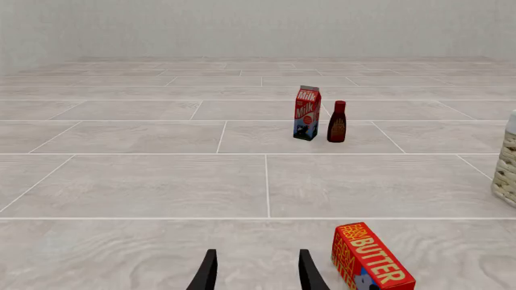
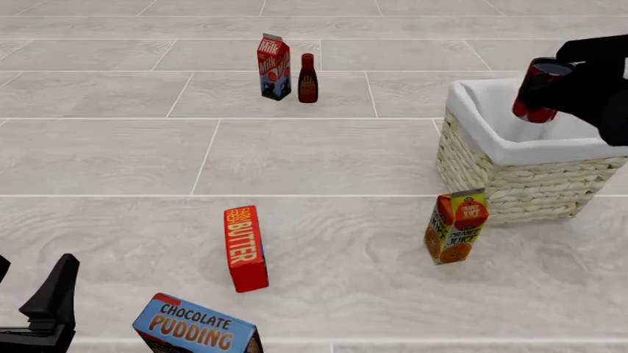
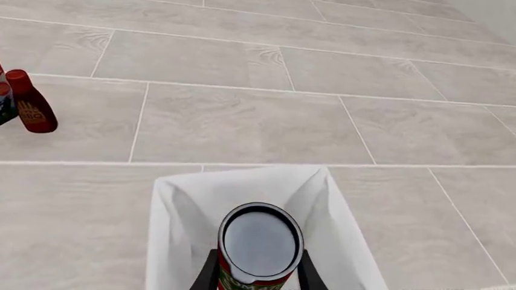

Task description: Pick the tomato sauce and place it in the basket.

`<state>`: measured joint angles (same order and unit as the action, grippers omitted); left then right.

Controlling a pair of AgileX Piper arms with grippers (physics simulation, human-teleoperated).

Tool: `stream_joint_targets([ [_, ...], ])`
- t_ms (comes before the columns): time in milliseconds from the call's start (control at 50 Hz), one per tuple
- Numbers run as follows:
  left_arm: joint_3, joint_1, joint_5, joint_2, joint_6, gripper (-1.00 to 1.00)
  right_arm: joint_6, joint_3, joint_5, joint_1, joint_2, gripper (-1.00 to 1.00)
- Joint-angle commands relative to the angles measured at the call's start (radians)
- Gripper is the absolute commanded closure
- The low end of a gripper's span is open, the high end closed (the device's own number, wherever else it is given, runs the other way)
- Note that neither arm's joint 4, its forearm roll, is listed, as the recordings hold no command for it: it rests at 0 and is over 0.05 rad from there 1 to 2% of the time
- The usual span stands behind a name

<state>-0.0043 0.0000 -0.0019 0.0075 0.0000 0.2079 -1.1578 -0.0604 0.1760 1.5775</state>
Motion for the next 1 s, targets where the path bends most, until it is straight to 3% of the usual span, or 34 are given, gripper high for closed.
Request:
stream_joint_targets([
  [20,0.000,0.000,0.000,0.000,0.000,-1.00,-0.015,-0.023,-0.008,0.003,0.040,1.00],
  [1000,0.000,0.000,0.000,0.000,0.000,-1.00,-0.019,-0.104,-0.026,0.016,0.210,1.00],
])
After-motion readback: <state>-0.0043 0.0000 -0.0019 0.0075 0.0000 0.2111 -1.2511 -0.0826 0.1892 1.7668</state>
